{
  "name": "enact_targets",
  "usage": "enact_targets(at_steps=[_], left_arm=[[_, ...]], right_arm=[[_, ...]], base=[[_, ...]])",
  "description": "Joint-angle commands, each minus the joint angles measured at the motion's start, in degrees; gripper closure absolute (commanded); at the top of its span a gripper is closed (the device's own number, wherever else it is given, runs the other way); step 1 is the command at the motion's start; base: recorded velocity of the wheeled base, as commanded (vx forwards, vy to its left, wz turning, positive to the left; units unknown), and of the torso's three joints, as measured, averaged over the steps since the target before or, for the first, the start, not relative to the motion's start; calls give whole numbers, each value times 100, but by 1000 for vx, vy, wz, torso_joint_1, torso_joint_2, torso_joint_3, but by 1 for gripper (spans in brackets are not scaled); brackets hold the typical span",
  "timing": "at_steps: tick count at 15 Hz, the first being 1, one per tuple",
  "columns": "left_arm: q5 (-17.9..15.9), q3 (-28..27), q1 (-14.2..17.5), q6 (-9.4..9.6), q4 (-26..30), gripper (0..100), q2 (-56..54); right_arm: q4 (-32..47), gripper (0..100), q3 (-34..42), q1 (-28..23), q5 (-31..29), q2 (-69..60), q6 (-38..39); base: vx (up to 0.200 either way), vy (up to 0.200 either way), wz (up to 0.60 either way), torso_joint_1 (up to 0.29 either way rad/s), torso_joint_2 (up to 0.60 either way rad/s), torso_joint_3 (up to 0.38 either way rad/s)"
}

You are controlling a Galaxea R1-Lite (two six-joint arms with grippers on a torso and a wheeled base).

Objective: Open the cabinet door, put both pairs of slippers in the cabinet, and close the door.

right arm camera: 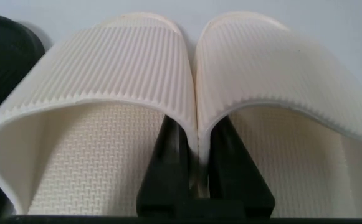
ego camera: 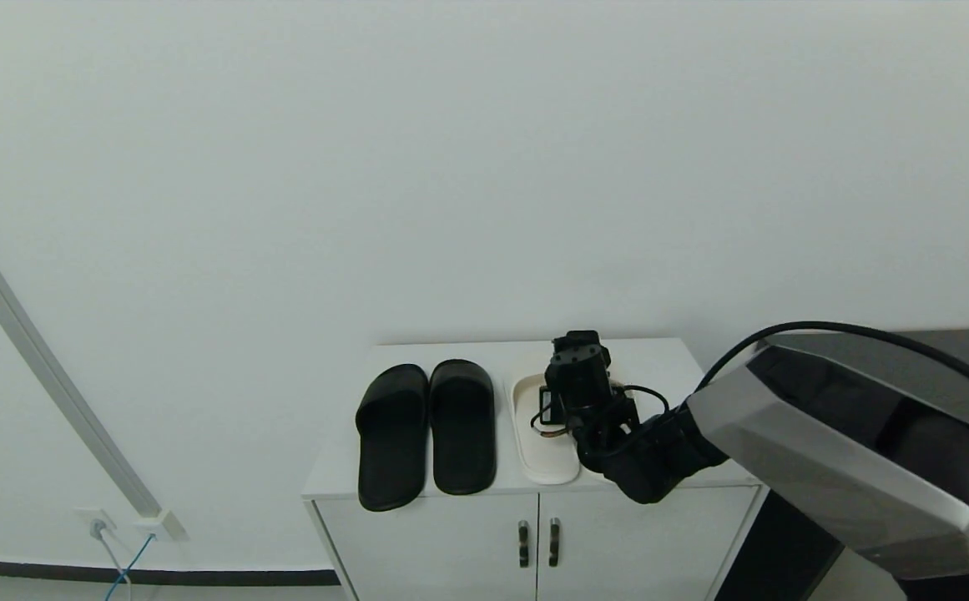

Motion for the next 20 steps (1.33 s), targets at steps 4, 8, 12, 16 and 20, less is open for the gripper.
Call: enact_targets(at_steps=[4, 8, 12, 16, 20], left_arm=[[-23, 7, 1, 34, 1, 100, 7], [-23, 7, 1, 25, 1, 100, 7], [-23, 7, 1, 25, -8, 100, 7], [-5, -1, 1, 25, -8, 100, 7], [-5, -1, 1, 16, 1, 100, 7]], right_arm=[[-1008, 100, 2921, 141, 1263, -2825, -606], [-1254, 100, 4538, 370, 2968, -4354, -1063], [-1368, 100, 5417, 361, 3908, -4846, -2126], [-1992, 100, 5663, 344, 3935, -4723, -2557], [-1992, 100, 5646, 273, 3943, -4653, -2504]], base=[[0, 0, 0, 0, 0, 0], [0, 0, 0, 0, 0, 0], [0, 0, 0, 0, 0, 0], [0, 0, 0, 0, 0, 0], [0, 0, 0, 0, 0, 0]])
